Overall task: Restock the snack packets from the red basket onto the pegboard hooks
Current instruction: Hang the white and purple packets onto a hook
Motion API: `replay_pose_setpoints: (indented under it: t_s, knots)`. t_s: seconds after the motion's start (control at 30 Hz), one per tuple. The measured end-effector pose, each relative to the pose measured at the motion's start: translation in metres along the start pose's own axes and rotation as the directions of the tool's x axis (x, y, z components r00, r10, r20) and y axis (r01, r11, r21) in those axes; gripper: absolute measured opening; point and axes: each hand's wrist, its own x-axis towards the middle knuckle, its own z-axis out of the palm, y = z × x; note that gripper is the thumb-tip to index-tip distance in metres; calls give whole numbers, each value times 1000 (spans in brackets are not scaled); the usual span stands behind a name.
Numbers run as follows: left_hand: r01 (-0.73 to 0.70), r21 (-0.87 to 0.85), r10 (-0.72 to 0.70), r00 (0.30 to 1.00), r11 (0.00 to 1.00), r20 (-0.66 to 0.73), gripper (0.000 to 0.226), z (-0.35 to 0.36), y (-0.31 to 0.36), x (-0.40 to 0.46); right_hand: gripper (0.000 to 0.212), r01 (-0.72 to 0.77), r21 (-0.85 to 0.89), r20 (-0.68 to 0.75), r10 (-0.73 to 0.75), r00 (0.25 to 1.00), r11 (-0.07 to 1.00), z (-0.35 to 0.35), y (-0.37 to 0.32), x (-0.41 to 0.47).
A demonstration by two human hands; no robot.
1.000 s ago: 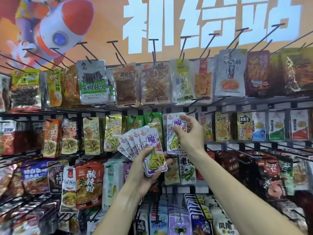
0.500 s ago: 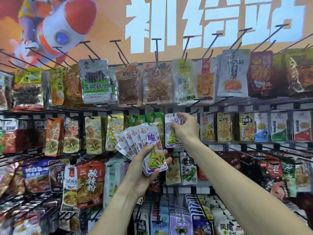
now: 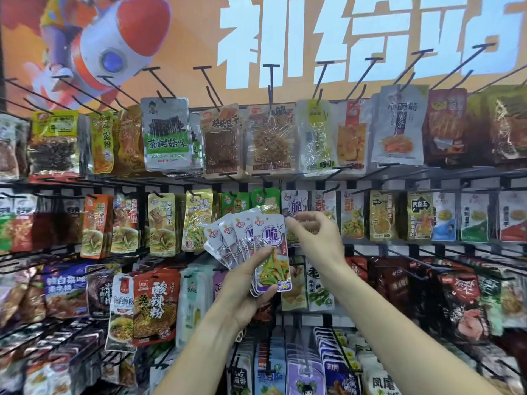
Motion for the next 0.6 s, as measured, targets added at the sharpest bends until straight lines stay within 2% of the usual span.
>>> replay_pose_setpoints:
  t_s: [0.1,0.2,0.3,0.37,0.47,0.6]
  knots:
    - [-12,56,13,1000,998,-12,54,6,-6,5,40,-80,110,94,70,993,991,-1,1,-19]
    - [2,61,-3,1000,998,6,57,13,-9,3,37,-90,124,75,81,994,988,-2,4,-20]
    - [17,21,-18,997,1000,68,24,15,-7,-2,34,-89,146,68,80,995,985,-3,11,-19]
    - [2,0,-2,997,1000,73,27,15,-5,-4,32,-82,142,37,78,996,986,-3,14,-14]
    - [-24,5,24,999,1000,26,19,15,-3,-8,31,20,144,-72,-10,997,989,-4,10,1]
    - [-1,-31,2,999,1000,41,32,10,0,-10,36,98,92,-146,-84,986,991,-7,-6,27]
